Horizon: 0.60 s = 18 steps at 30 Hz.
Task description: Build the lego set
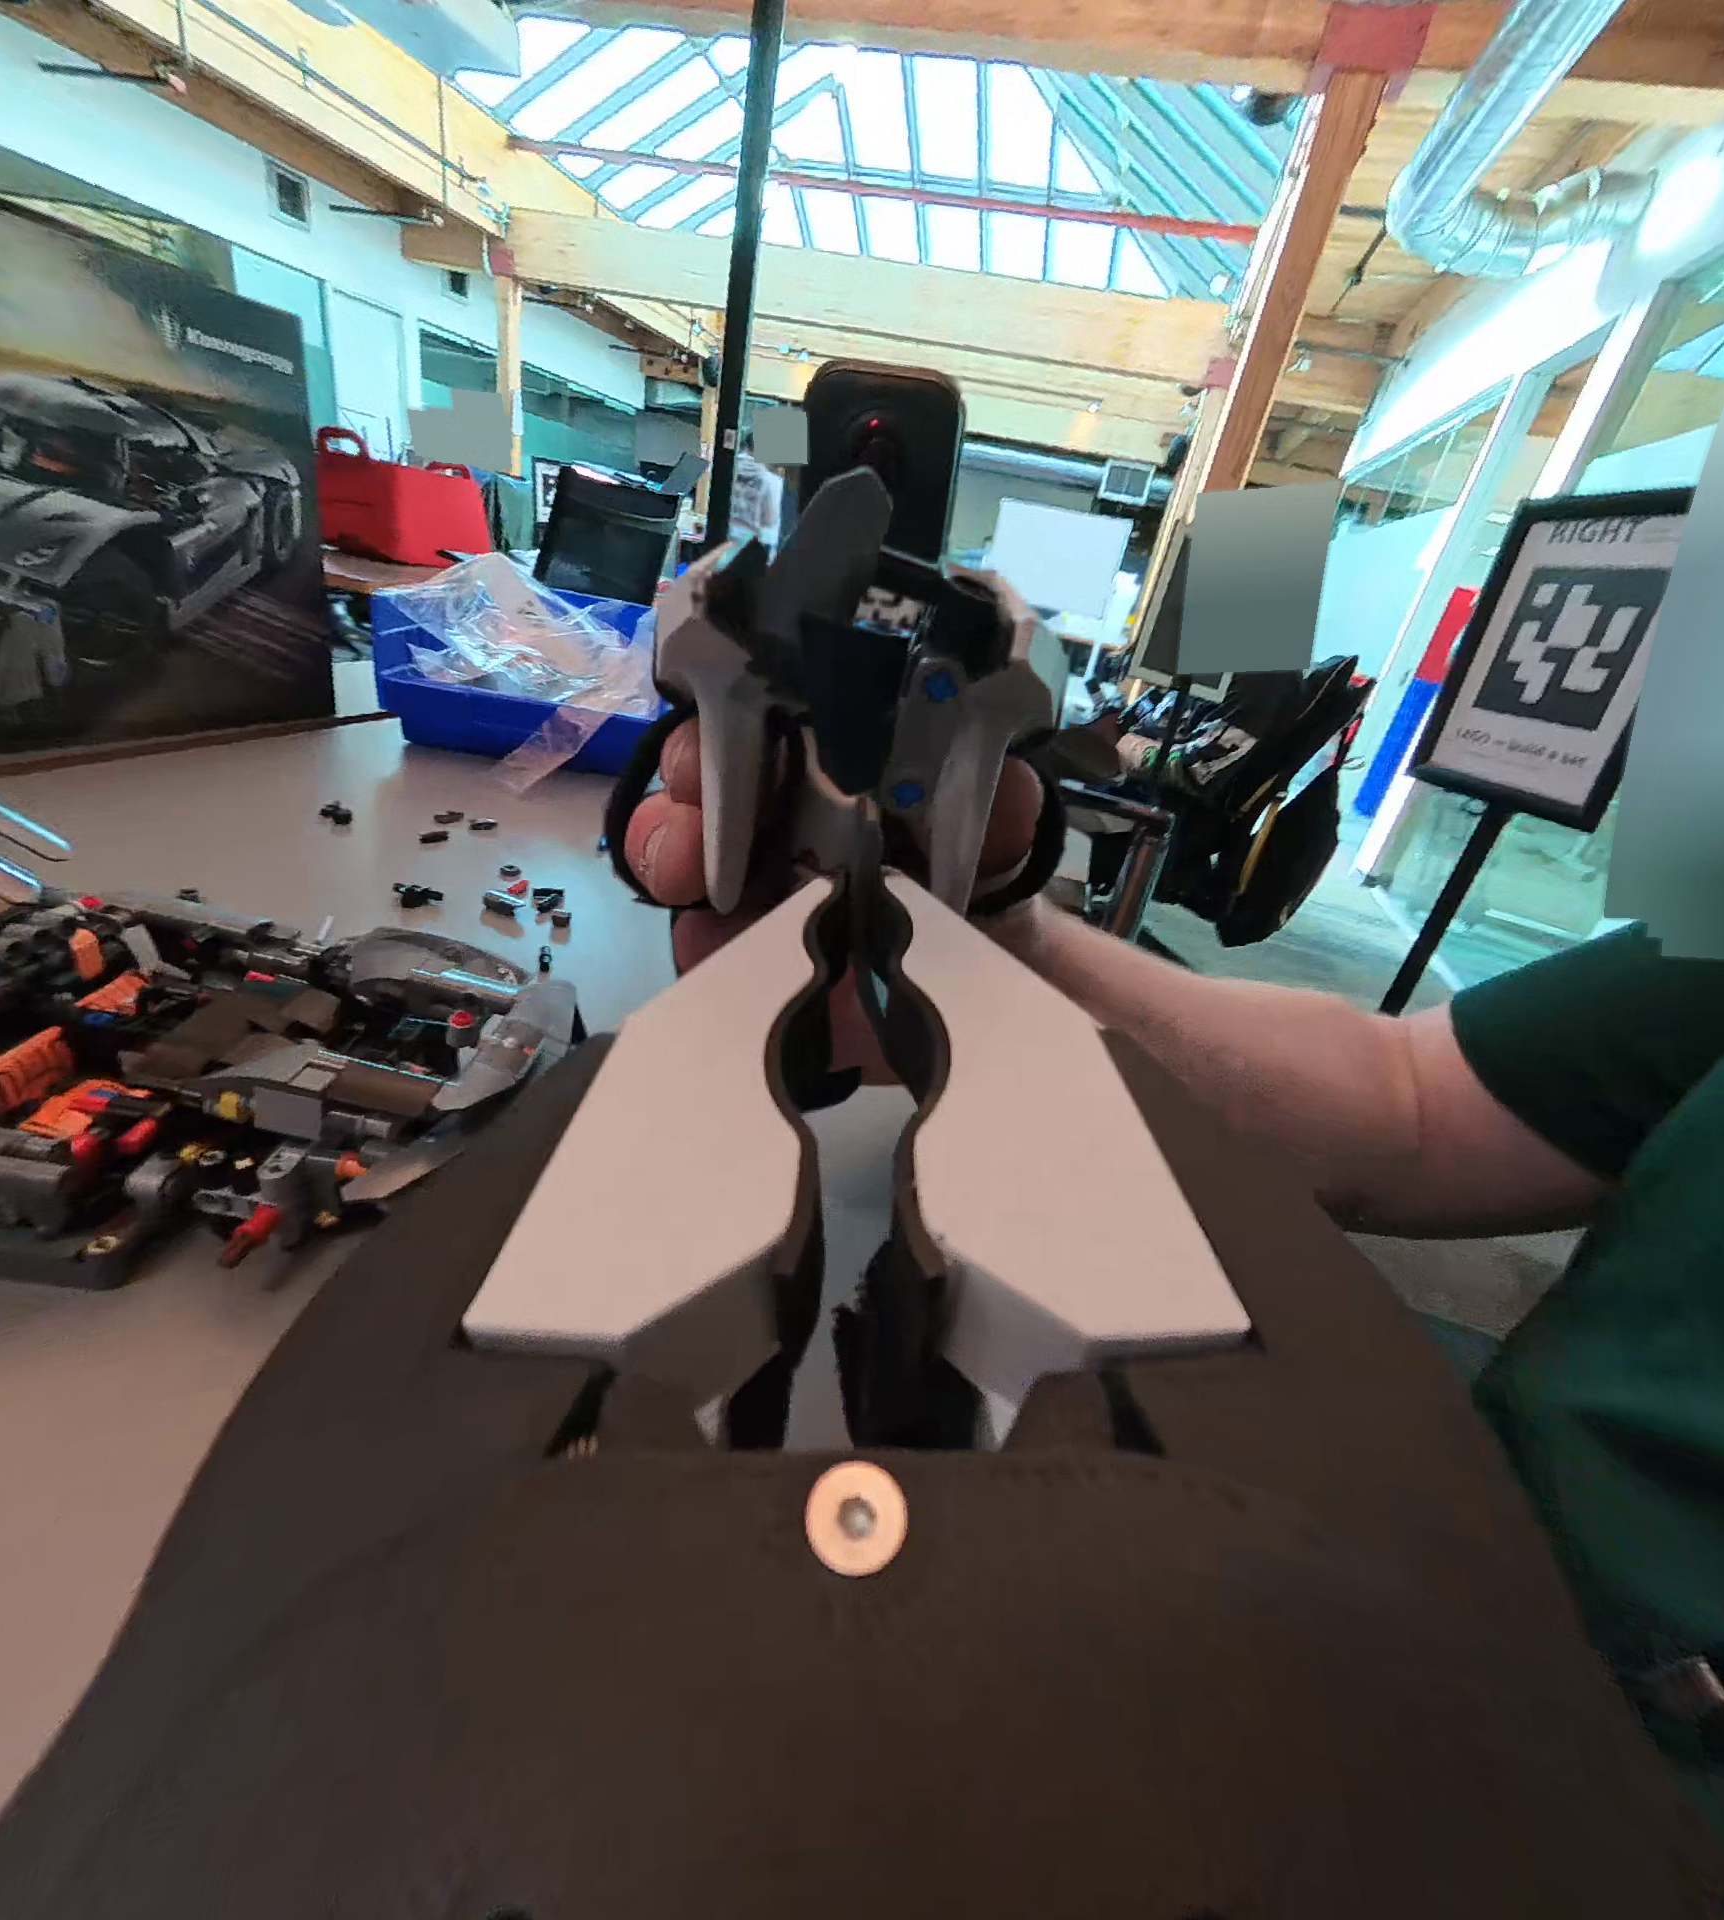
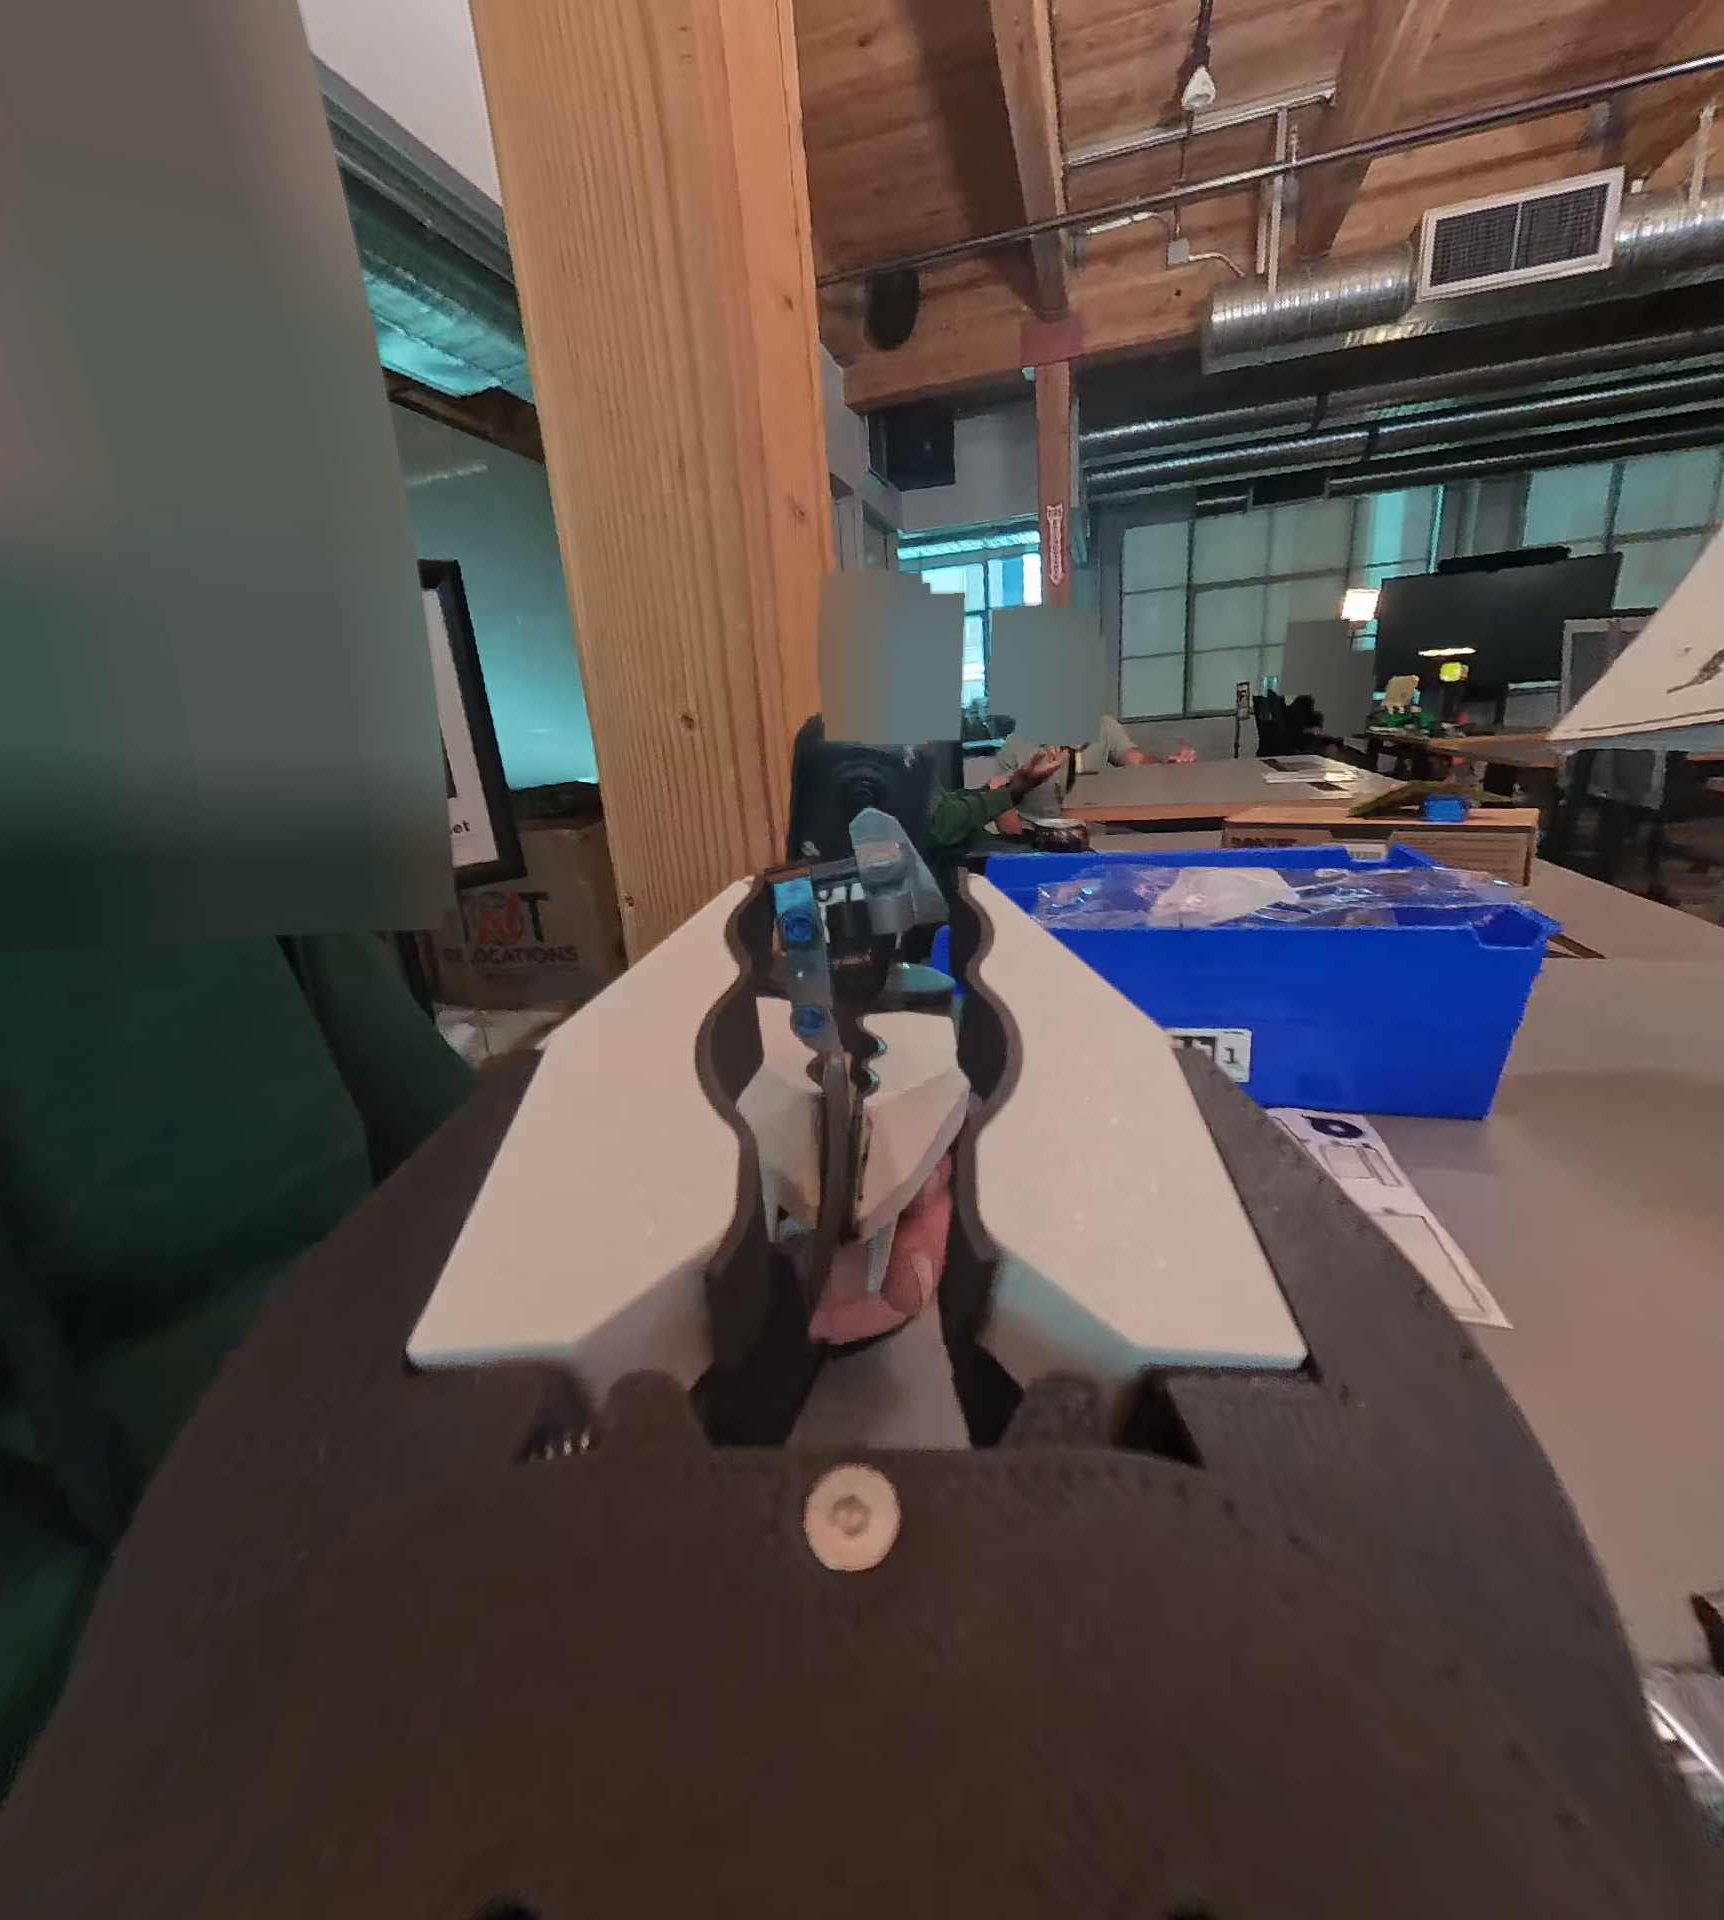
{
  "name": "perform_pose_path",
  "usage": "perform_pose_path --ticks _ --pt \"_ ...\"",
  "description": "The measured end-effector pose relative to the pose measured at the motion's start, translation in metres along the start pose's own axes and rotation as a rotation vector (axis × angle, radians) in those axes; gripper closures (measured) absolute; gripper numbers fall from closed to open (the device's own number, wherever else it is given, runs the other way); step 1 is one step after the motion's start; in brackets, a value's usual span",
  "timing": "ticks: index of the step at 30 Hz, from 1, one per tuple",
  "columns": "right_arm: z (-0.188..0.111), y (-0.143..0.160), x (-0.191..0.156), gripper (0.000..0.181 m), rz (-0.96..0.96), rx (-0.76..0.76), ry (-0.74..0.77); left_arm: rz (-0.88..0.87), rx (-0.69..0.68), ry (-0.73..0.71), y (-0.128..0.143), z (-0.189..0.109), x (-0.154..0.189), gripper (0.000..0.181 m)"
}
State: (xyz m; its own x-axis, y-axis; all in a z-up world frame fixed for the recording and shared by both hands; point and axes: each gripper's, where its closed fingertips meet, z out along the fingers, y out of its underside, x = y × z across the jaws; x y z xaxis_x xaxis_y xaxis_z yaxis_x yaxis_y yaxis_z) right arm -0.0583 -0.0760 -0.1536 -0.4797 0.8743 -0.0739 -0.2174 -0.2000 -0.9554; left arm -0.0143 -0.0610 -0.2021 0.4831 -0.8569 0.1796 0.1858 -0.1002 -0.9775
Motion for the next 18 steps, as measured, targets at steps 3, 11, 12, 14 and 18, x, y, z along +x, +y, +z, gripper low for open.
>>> perform_pose_path --ticks 3,11,12,14,18 --pt "-0.009 0.002 0.004 0.144 -0.097 -0.100 0.084 0.221 -0.087 -0.142 -0.001 -0.007 -0.012 0.181" --pt "-0.038 -0.021 -0.006 0.141 -0.143 -0.254 0.206 1.081 -0.522 -0.543 -0.011 -0.028 -0.052 0.181" --pt "-0.039 -0.019 -0.006 0.140 -0.126 -0.282 0.214 1.121 -0.543 -0.555 -0.012 -0.028 -0.054 0.181" --pt "-0.039 -0.010 -0.003 0.145 -0.102 -0.352 0.252 1.195 -0.559 -0.567 -0.015 -0.027 -0.053 0.181" --pt "-0.031 0.005 -0.003 0.156 -0.109 -0.441 0.288 1.297 -0.609 -0.592 -0.018 -0.026 -0.054 0.181"
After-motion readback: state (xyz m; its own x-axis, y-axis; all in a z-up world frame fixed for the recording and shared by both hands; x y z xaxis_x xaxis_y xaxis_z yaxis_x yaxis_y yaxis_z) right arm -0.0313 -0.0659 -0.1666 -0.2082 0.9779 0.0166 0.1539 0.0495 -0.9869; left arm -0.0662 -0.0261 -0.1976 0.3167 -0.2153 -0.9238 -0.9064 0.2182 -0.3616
